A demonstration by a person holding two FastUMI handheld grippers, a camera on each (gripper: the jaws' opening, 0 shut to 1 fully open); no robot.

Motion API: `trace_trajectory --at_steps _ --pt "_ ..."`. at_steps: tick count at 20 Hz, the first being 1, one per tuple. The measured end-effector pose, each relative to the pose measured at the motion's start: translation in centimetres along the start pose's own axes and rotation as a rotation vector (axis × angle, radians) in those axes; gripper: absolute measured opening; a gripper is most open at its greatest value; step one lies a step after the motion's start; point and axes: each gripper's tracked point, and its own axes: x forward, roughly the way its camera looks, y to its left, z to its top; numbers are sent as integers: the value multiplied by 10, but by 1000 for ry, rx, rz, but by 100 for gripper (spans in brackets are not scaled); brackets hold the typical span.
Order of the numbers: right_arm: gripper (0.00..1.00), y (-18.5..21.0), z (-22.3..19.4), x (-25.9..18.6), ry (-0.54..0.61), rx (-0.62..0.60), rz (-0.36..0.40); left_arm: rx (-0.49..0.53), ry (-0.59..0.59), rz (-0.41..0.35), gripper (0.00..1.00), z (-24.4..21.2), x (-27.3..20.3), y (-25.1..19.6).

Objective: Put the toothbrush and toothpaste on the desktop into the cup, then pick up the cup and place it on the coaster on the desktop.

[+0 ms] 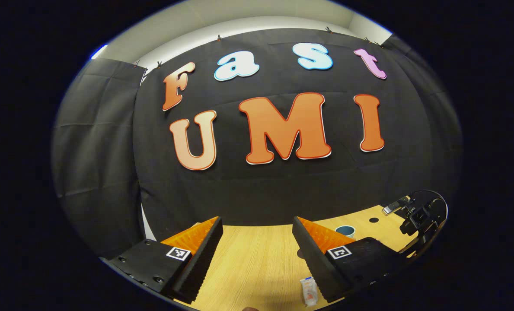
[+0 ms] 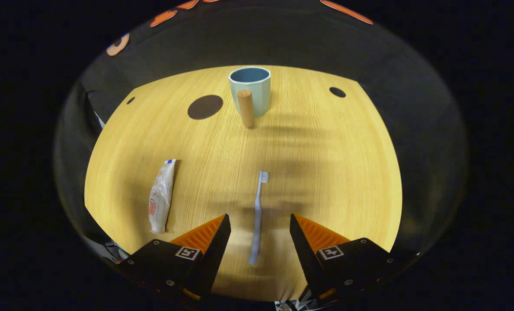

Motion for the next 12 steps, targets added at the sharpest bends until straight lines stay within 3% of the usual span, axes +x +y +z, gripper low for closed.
trace_trajectory --at_steps 1,6,12 --pt "77 0 -5 9 21 -9 -4 5 12 6 99 -4 0 3" --pt "80 -1 -15 37 117 -3 -12 25 59 20 98 -22 0 9" --pt "59 -3 -13 57 182 90 -11 26 115 8 99 -37 1 4"
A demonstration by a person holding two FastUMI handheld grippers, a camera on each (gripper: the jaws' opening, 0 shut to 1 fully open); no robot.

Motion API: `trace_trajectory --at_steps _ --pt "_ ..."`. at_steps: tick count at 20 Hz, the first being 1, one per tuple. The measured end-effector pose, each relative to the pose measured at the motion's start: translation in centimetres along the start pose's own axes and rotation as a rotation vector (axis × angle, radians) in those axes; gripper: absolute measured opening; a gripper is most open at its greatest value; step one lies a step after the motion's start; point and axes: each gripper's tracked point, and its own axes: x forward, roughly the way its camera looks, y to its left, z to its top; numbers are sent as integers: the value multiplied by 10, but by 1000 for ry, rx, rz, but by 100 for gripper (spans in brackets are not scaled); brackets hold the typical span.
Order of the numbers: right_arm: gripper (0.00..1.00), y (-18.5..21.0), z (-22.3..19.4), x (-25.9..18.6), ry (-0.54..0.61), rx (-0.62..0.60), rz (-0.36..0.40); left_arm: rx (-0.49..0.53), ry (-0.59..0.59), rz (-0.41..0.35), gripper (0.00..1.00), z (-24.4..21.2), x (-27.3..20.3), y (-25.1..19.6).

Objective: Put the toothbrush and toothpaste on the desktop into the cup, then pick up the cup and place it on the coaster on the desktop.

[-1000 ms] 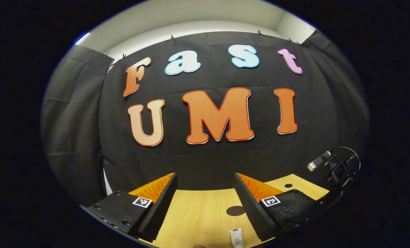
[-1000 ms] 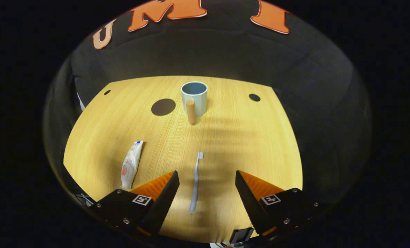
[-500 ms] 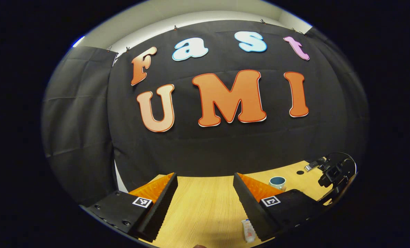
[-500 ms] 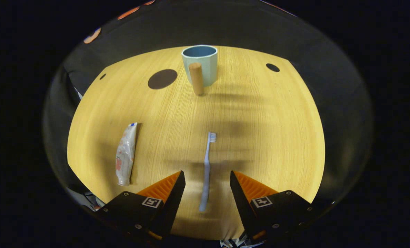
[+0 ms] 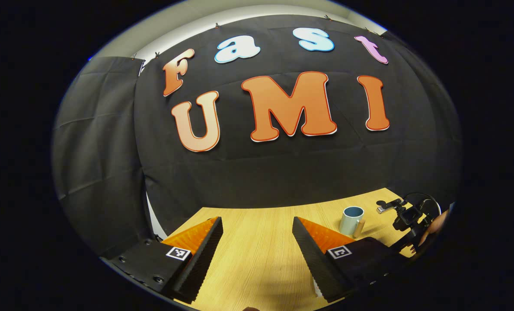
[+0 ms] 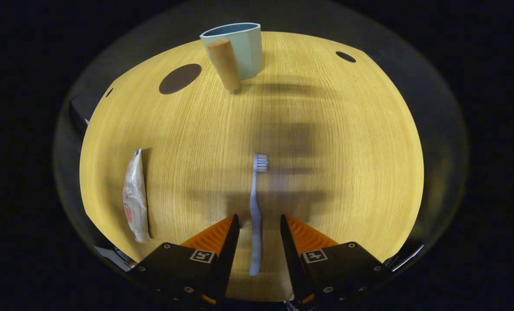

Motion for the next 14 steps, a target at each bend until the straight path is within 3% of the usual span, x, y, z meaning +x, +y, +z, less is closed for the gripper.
trace_trajectory --at_steps 2,3,4,5,7,8,9,14 --pt "45 -5 1 0 22 16 -14 3 14 -1 99 -1 -1 -2" --pt "30 -8 1 1 37 18 -21 4 20 -1 99 -4 0 -5" --pt "29 -10 1 1 45 25 -28 5 27 -4 98 -4 -1 -7" --pt "18 -11 1 0 54 38 -27 7 33 -6 98 -5 -3 -10" --pt "10 -10 -2 -1 73 65 -6 21 51 -6 99 -9 -4 -17" --pt "12 -10 -2 1 68 72 3 27 64 -20 99 -11 -5 -22" --pt "6 -10 -4 -1 68 75 17 33 80 -31 99 -14 -7 -27" --pt "5 -2 -8 -14 21 44 83 16 171 -74 99 -30 -7 -50"
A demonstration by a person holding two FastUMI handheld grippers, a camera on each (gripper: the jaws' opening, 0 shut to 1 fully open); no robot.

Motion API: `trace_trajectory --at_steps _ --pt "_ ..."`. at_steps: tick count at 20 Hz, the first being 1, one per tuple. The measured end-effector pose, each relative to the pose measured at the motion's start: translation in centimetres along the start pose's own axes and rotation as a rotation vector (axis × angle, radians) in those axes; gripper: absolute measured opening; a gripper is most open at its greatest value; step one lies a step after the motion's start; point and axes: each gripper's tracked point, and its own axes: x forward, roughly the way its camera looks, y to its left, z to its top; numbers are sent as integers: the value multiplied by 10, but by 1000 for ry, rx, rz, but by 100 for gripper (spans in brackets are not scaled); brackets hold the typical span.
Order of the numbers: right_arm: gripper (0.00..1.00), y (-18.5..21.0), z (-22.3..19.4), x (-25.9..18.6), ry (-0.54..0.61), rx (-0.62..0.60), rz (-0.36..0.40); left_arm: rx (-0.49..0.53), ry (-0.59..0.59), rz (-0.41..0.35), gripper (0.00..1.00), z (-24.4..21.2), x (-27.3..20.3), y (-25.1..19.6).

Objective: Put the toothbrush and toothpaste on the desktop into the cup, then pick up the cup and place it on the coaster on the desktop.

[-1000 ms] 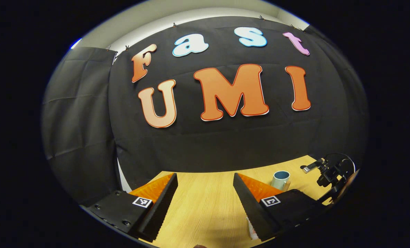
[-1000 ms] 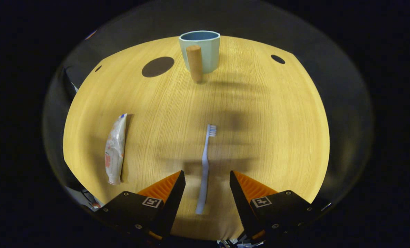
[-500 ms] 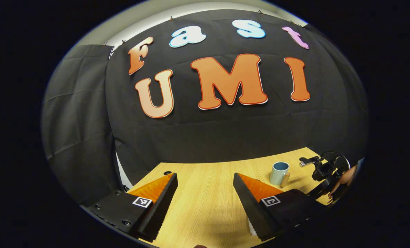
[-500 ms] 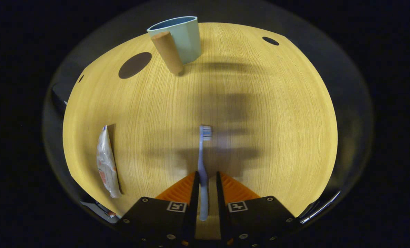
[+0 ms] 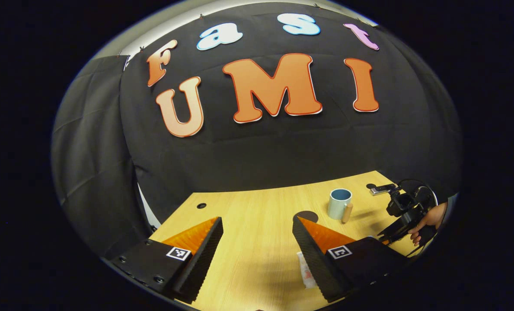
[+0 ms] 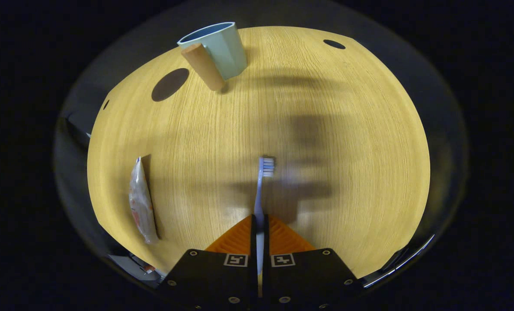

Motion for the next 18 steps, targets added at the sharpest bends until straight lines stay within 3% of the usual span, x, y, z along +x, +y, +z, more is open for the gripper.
trace_trajectory --at_steps 9,18 --pt "5 12 1 -38 -108 10 69 -163 373 -205 99 -91 42 -51" --pt "5 12 -5 -64 -162 84 68 -159 795 -322 97 -165 70 -71"
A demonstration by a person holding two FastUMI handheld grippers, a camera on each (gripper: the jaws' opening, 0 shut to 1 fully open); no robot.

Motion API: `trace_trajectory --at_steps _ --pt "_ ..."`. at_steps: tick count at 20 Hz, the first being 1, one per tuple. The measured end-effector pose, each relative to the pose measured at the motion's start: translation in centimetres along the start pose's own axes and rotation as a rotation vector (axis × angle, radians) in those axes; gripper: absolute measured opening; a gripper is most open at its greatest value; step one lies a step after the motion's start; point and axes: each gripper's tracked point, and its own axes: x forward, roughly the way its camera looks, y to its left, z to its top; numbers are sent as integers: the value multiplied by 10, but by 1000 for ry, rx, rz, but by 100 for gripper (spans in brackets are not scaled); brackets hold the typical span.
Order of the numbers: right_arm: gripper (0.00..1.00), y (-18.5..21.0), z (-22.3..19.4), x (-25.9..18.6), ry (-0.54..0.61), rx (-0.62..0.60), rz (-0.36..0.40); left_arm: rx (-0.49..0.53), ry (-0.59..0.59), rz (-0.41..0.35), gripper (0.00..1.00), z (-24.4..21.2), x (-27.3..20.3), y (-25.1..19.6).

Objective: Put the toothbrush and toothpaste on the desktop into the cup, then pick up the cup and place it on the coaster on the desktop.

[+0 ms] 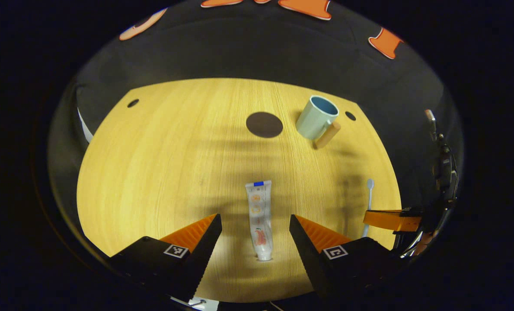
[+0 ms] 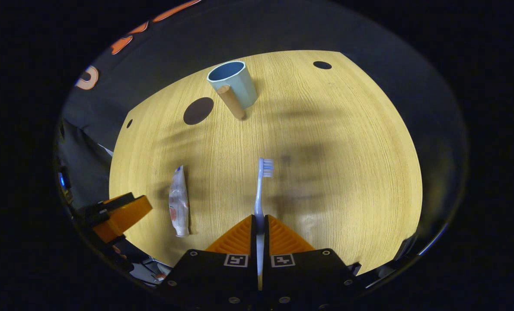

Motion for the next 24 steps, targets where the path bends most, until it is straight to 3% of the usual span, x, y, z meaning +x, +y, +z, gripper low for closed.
trace_trajectory --at_steps 7,14,16,17,20,22,24 --pt "5 -7 -5 -7 -4 46 -3 -9 206 88 97 -14 43 -9" --pt "5 -16 -2 -6 -3 91 15 21 261 146 93 -18 64 -11" --pt "5 -18 0 -4 -2 99 20 8 269 159 86 -19 69 -6" --pt "5 -19 0 -3 -1 105 22 5 282 165 78 -21 71 -3" --pt "5 -19 -1 1 8 115 32 36 258 157 74 -12 75 -1" --pt "5 -19 -3 4 15 121 35 56 254 149 54 -5 80 1" --pt "5 -19 -4 5 20 125 40 76 253 138 52 2 85 3"
